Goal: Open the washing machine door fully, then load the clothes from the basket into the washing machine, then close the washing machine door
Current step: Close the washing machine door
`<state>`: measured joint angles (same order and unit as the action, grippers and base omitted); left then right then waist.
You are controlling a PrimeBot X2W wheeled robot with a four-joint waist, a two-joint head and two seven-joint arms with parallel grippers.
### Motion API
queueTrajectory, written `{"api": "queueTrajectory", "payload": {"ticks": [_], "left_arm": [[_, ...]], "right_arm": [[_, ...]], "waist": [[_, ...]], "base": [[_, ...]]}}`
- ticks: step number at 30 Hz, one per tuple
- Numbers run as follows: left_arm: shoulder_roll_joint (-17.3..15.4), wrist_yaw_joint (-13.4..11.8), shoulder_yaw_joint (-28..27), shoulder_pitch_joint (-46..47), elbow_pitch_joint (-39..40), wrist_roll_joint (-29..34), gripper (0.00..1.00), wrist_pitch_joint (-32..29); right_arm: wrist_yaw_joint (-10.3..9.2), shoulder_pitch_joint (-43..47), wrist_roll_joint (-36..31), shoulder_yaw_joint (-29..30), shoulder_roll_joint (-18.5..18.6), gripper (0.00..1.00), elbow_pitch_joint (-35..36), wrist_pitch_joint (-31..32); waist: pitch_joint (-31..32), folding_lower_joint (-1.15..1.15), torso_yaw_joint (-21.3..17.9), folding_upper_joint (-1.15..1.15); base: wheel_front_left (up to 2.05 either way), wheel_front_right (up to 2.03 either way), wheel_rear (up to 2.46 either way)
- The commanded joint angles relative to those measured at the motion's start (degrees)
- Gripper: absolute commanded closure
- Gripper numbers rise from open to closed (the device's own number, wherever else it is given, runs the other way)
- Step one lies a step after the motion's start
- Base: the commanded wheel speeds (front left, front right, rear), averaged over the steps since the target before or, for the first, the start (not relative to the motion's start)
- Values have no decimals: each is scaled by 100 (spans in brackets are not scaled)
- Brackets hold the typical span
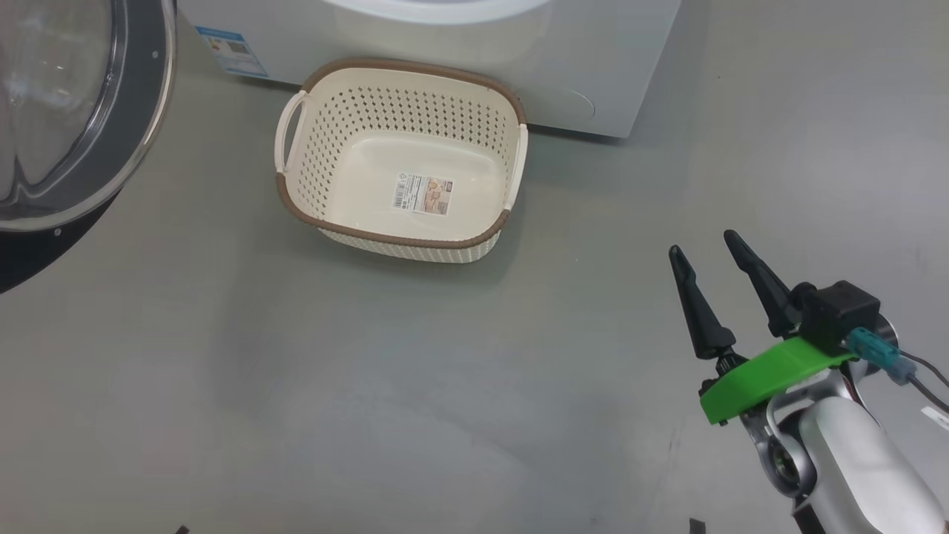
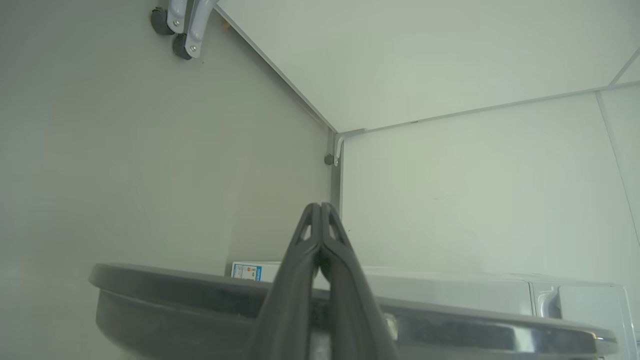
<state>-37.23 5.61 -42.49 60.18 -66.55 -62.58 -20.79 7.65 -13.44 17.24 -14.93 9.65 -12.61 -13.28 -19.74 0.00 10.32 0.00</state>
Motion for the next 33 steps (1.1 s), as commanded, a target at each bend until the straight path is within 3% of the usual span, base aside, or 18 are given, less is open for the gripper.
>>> {"api": "queueTrajectory", "payload": {"ticks": [1,20,33], "left_arm": [[-440,66,46,36,173,-16,100,-100],[-185,185,337,-257,567,-340,100,-1349],[445,187,591,-1290,2279,-1042,100,-2381]], "right_arm": [[-16,-169,2,-98,0,0,145,-80],[-16,-163,28,-88,-38,0,35,-102],[-16,-105,84,-75,-163,0,-100,-145]], "waist": [[-1,0,4,0],[182,0,-31,0],[496,0,-7,0]], "base": [[0,0,0],[0,0,0],[0,0,0]]}}
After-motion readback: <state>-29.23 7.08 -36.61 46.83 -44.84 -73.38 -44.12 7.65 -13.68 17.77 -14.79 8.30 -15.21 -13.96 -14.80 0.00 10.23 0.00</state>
